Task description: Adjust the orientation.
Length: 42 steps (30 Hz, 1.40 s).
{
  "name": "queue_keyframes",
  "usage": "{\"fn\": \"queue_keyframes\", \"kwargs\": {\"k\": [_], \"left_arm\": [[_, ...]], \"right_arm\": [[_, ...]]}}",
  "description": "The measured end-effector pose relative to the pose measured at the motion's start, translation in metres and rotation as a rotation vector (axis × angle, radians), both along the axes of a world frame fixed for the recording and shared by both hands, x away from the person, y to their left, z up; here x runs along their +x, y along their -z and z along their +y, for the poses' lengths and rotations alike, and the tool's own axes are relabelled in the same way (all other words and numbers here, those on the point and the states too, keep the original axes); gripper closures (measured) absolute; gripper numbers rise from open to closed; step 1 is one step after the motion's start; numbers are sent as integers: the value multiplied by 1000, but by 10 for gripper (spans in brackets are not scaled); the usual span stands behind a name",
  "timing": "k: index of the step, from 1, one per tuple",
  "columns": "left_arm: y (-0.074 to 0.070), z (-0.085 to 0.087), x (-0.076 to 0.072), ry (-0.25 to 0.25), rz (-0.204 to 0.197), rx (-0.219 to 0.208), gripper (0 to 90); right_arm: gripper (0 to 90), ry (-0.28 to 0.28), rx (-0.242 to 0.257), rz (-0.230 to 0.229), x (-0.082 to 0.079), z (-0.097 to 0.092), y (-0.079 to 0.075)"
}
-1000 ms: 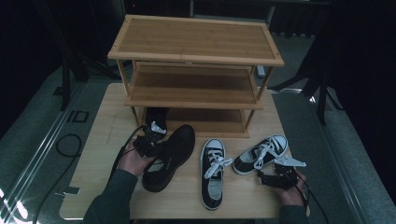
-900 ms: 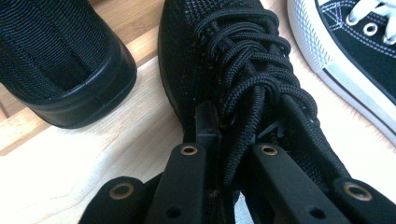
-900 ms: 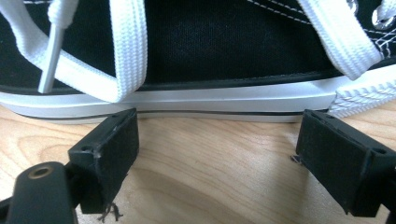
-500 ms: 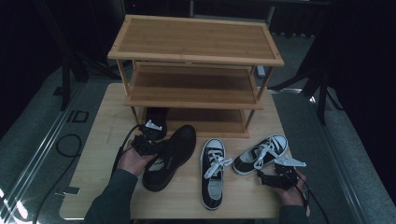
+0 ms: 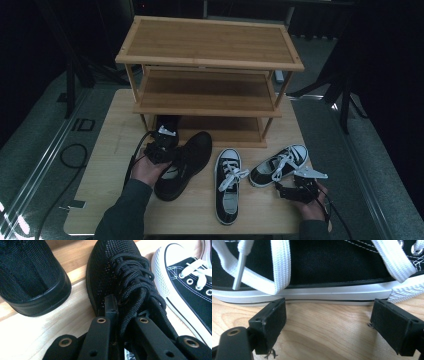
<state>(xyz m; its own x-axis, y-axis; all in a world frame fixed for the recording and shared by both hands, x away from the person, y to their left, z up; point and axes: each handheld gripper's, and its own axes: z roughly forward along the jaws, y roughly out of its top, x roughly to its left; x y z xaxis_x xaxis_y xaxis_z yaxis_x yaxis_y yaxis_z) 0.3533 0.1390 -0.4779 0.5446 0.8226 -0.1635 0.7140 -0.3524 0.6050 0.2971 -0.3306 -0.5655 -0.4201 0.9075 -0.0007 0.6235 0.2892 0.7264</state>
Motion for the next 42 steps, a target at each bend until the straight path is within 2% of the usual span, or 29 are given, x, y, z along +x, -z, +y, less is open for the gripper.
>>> {"fn": "queue_keyframes", "kwargs": {"k": [14, 25, 35, 42], "left_arm": [[-1, -7, 8, -49, -16, -9, 872], [1, -14, 16, -114, -47, -14, 874], [3, -20, 27, -185, -57, -47, 873], [5, -23, 33, -223, -67, -53, 874]], "right_arm": [[131, 0, 0, 0, 0, 0, 0], [131, 0, 0, 0, 0, 0, 0], [131, 0, 0, 0, 0, 0, 0], [132, -1, 0, -2, 0, 0, 0]]}}
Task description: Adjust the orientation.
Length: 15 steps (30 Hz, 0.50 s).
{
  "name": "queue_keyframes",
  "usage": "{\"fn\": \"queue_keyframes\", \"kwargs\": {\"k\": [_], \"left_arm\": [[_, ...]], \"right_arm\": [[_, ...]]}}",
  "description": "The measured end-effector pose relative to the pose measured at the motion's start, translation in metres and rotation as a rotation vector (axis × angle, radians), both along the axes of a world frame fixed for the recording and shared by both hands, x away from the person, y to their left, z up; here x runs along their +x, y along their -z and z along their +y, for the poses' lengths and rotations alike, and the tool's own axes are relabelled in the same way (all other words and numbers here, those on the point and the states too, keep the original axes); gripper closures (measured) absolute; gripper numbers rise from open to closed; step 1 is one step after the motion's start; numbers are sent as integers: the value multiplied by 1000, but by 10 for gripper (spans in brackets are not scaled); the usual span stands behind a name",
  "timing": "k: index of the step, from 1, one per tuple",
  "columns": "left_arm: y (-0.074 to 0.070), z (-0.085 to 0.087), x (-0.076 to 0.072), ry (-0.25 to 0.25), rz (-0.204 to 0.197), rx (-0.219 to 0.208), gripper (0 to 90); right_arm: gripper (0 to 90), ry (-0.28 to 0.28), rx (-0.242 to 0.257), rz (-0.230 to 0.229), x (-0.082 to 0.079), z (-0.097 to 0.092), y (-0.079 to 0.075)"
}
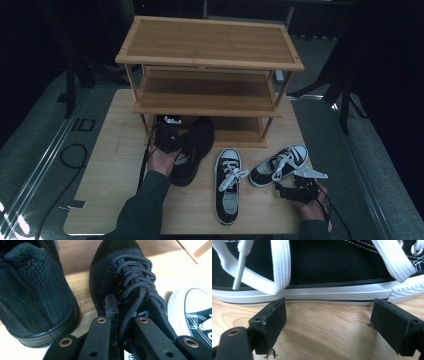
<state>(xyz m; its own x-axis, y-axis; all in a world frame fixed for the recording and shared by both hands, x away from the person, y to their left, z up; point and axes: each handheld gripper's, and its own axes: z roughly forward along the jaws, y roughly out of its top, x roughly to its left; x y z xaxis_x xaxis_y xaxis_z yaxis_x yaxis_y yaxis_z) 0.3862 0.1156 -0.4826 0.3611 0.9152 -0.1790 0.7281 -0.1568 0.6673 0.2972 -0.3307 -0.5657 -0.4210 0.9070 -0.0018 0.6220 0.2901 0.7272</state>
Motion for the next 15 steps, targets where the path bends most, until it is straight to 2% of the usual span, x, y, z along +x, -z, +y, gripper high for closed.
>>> {"fn": "queue_keyframes", "kwargs": {"k": [3, 8, 15], "left_arm": [[1, 0, 2, -34, -9, -4, 874], [3, -1, 3, -127, -41, -9, 873], [5, 0, 5, -212, -63, -14, 873]], "right_arm": [[132, 0, 0, 0, 0, 0, 0], [131, 0, 0, 0, 0, 0, 0], [132, 0, 0, 0, 0, 0, 0]]}}
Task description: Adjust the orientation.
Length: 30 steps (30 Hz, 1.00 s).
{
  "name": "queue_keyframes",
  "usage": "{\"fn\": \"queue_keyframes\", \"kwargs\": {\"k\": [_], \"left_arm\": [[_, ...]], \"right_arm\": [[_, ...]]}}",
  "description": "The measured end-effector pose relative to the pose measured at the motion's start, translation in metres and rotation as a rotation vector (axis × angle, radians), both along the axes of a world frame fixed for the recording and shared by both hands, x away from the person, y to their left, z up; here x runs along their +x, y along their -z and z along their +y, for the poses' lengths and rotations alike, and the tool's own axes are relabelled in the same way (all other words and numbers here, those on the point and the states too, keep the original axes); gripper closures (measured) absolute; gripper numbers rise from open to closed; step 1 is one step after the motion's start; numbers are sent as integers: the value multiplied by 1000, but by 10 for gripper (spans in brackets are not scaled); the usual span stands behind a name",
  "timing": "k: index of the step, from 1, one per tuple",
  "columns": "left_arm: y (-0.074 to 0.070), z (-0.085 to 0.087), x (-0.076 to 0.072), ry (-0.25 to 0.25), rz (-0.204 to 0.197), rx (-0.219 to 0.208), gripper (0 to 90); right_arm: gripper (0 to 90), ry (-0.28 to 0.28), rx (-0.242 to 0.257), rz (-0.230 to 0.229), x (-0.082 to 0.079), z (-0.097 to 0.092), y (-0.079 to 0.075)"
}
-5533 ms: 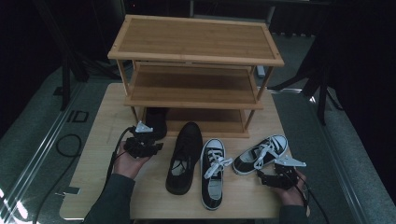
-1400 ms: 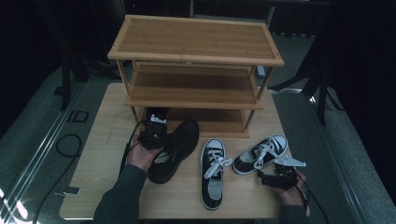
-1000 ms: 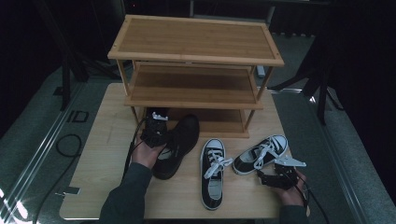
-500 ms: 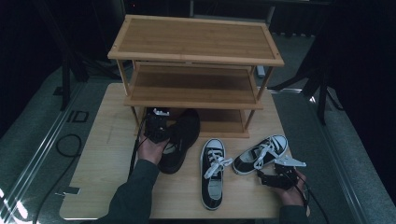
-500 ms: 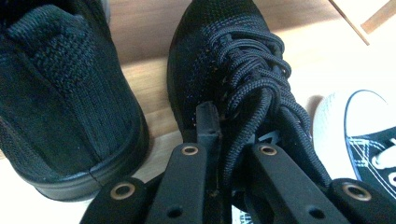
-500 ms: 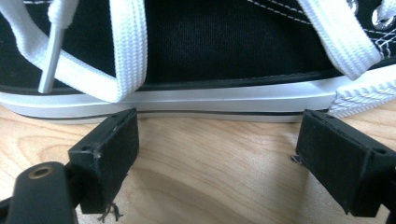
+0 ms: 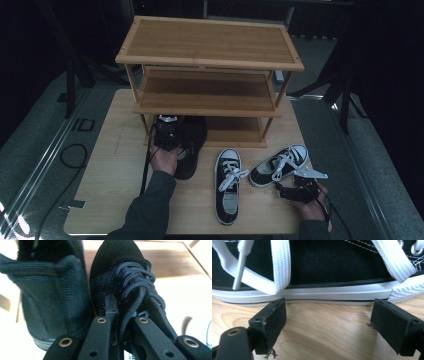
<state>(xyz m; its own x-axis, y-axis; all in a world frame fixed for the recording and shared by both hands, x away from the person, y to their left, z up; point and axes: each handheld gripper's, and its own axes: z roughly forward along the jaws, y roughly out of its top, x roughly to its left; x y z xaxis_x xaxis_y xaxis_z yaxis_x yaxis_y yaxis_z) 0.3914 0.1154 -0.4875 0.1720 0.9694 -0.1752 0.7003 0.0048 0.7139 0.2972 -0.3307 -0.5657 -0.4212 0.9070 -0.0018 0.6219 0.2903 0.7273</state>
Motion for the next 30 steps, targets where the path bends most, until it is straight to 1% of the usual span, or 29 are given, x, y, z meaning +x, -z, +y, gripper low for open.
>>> {"fn": "queue_keyframes", "kwargs": {"k": [2, 6, 11, 15, 19, 24, 27, 30], "left_arm": [[1, 1, 1, -17, -2, -14, 872], [1, -1, 3, -32, -1, -18, 870], [2, 2, 3, -18, 1, -30, 793], [2, 5, 2, 11, -2, -41, 726], [-1, 10, -1, 47, 15, -61, 659], [-8, 15, -10, 85, 1, -87, 608], [-14, 15, -16, 128, -6, -81, 602], [-18, 16, -21, 170, -11, -57, 609]], "right_arm": [[131, 0, 0, 0, 0, 0, 0], [132, 0, 0, 0, 0, 0, 0], [132, 0, 0, 0, 0, 0, 0], [131, 0, 0, 0, 0, 0, 0], [131, 0, 0, 0, 0, 0, 0], [131, 0, 0, 0, 0, 0, 0], [132, 0, 0, 0, 0, 0, 0], [132, 0, 0, 0, 0, 0, 0]]}}
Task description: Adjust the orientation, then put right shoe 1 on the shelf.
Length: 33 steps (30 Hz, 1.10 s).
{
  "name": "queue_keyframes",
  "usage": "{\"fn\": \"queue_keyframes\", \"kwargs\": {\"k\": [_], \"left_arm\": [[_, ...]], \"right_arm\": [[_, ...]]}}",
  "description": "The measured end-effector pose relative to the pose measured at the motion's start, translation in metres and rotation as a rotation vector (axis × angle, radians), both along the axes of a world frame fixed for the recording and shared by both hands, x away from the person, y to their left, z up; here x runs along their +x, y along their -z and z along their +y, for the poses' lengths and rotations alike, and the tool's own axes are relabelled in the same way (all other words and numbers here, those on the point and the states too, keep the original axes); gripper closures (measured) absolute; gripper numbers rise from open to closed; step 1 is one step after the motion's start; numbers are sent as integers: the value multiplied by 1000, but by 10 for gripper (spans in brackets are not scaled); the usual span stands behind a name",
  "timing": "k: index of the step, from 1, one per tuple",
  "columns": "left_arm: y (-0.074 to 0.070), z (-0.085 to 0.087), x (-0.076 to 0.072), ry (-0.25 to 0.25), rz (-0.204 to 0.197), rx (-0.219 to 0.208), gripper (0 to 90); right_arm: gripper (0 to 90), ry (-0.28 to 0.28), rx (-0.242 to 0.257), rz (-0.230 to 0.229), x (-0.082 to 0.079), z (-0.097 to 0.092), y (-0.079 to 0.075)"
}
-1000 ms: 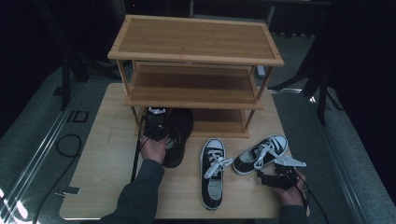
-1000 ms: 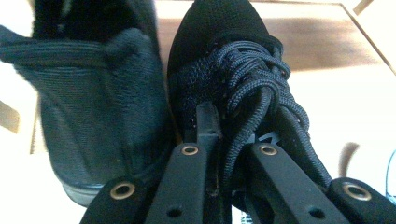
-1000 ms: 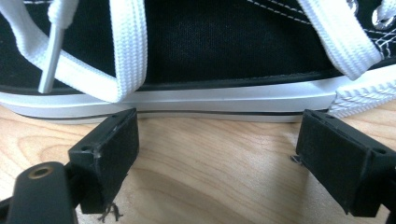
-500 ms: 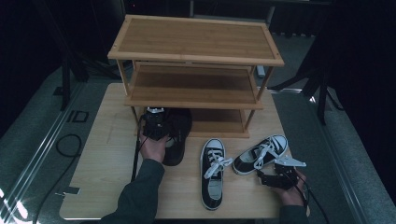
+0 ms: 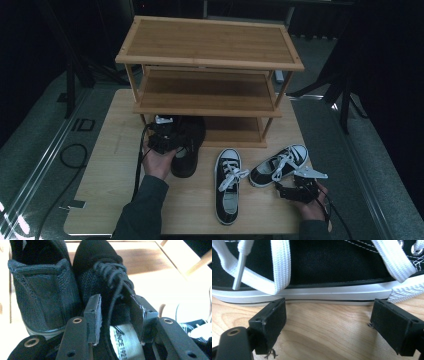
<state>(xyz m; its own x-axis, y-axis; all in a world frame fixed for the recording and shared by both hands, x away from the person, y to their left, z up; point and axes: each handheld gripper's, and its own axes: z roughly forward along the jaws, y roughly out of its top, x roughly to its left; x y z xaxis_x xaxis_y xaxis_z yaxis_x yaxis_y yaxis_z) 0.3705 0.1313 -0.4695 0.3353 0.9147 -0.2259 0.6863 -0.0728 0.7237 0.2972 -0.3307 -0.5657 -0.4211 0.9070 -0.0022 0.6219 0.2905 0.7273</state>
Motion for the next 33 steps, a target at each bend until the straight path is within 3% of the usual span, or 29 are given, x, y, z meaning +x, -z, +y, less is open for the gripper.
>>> {"fn": "queue_keyframes", "kwargs": {"k": [3, 6, 11, 15, 25, 33], "left_arm": [[-3, 3, -6, 34, -8, 15, 618], [-6, 7, -11, 44, -18, 2, 623], [-14, 18, -21, 41, -47, -21, 624], [-16, 26, -28, 32, -64, -9, 636], [-2, 49, -37, 29, -46, -20, 673], [13, 49, -42, 69, -18, 10, 731]], "right_arm": [[131, 0, 0, 0, 0, 0, 0], [132, 0, 0, 0, 0, 0, 0], [131, 0, 0, 0, 0, 0, 0], [132, 0, 0, -1, 0, 0, 0], [132, 1, 1, 0, 0, 0, 0], [132, 0, 0, 0, 0, 0, 0]]}}
